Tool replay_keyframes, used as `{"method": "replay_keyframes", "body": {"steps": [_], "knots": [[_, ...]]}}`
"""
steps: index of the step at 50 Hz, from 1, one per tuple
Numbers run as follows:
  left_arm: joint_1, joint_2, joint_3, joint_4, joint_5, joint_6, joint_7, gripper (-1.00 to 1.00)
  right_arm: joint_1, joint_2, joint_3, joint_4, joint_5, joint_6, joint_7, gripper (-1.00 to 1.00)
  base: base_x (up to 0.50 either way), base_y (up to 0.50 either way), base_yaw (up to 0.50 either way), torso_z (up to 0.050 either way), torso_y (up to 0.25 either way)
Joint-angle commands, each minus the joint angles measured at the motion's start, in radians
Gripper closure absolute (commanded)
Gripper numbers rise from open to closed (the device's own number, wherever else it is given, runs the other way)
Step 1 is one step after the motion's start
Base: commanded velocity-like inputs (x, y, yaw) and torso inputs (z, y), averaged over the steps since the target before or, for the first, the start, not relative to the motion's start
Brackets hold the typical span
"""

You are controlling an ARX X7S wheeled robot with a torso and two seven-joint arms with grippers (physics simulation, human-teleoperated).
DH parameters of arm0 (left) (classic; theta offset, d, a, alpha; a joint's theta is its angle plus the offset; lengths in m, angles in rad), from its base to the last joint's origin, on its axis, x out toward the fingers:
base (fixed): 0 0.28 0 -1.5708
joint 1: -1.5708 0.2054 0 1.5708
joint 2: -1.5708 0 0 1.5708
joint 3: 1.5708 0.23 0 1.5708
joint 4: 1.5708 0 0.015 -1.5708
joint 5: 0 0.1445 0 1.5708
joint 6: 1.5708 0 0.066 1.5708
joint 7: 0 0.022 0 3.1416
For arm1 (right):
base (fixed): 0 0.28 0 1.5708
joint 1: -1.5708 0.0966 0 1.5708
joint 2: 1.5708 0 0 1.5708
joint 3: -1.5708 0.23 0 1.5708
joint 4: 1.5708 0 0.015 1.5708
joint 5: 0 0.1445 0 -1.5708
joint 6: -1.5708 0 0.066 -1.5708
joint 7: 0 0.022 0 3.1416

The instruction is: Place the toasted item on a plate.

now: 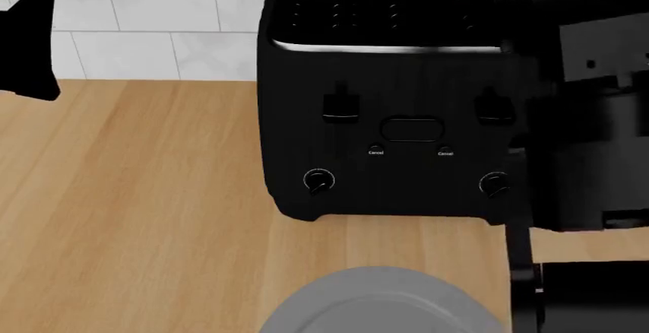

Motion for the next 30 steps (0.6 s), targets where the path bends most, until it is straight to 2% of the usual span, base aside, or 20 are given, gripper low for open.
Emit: {"method": "replay_keyframes", "body": {"steps": [1,8,11,13,22,30], "knots": [[-0.016,0.015,0.020,-0.009,-0.003,0.011,-0.005,-1.00,-0.090,0.077,0.097,-0.430,0.075,0.288,0.000,1.00,0.00,0.00,0.00,0.000,0.000],[-0.025,0.019,0.021,0.000,-0.014,0.001,-0.011,-1.00,-0.153,0.108,0.231,-0.686,0.185,0.503,0.026,1.00,0.00,0.00,0.00,0.000,0.000],[-0.022,0.019,0.027,-0.008,-0.008,0.013,-0.013,-1.00,-0.178,0.205,0.286,-0.691,0.615,0.504,0.330,1.00,0.00,0.00,0.00,0.000,0.000],[-0.024,0.018,0.029,-0.007,-0.008,0.010,-0.016,-1.00,-0.202,0.241,0.315,-0.702,0.832,0.503,0.484,1.00,0.00,0.00,0.00,0.000,0.000],[-0.036,0.015,0.034,-0.006,-0.014,0.000,-0.024,-1.00,-0.269,0.326,0.364,-0.753,1.379,0.491,0.856,1.00,0.00,0.00,0.00,0.000,0.000],[-0.040,0.014,0.031,-0.003,-0.021,-0.008,-0.032,-1.00,-0.315,0.417,0.330,-0.827,1.701,0.432,1.060,1.00,0.00,0.00,0.00,0.000,0.000]]}}
